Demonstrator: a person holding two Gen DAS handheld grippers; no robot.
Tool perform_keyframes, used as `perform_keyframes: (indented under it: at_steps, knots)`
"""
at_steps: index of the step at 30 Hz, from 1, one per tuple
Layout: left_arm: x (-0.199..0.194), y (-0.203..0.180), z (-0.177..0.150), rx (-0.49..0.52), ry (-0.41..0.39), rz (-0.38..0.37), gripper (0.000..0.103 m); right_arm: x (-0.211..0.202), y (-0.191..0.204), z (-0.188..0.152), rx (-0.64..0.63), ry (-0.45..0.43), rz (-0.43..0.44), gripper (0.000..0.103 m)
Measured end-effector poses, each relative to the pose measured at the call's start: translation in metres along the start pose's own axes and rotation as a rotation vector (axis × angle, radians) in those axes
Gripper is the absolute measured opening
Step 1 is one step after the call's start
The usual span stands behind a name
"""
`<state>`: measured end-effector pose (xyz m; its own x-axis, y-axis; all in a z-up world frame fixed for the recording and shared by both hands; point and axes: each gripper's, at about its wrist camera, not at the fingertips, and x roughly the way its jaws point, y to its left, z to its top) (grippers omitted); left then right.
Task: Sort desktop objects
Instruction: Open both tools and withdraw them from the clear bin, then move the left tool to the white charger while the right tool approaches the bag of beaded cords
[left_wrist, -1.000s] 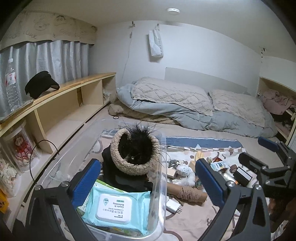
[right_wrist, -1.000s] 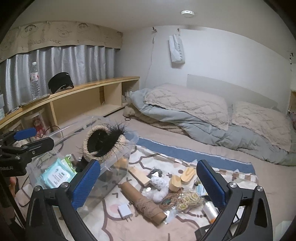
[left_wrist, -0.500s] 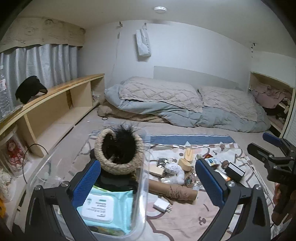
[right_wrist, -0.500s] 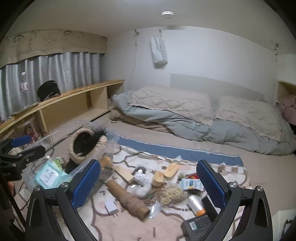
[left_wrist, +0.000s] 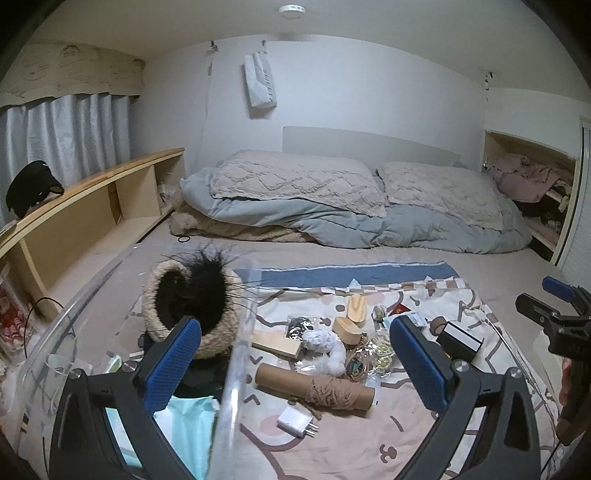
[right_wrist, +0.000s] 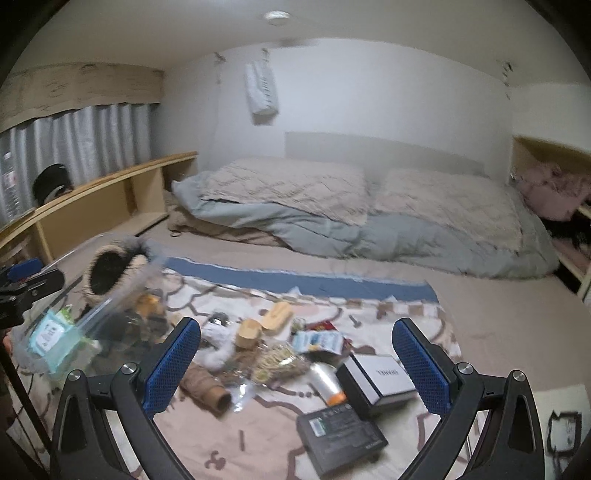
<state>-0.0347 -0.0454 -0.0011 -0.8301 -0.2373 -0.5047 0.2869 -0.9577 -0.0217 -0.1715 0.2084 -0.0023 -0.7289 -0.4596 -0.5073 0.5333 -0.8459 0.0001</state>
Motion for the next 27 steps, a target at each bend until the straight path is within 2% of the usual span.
perform_keyframes:
  at_steps: [8,21,22,23,25,27]
  knots:
    - [0.025,-0.021,-0.008,0.064,0.035,0.023,0.103,0.027,-0.023,-0.007,0.101,0.066,-0.027,0.103]
    - [0.064,-0.047,-0.031,0.153,0.131,0.015,0.103,0.091,-0.02,-0.019,0.193,0.234,0.038,0.103]
    - [0.067,-0.048,-0.033,0.162,0.134,0.016,0.103,0.101,-0.021,-0.022,0.222,0.265,0.042,0.101]
    - [0.069,-0.051,-0.036,0.175,0.139,0.014,0.103,0.106,-0.021,-0.025,0.24,0.285,0.051,0.088]
    - [0.074,-0.055,-0.041,0.21,0.151,0.012,0.103,0.126,-0.025,-0.032,0.301,0.358,0.072,0.073]
    - [0.078,-0.058,-0.046,0.241,0.155,0.019,0.103,0.139,-0.027,-0.038,0.341,0.396,0.091,0.067]
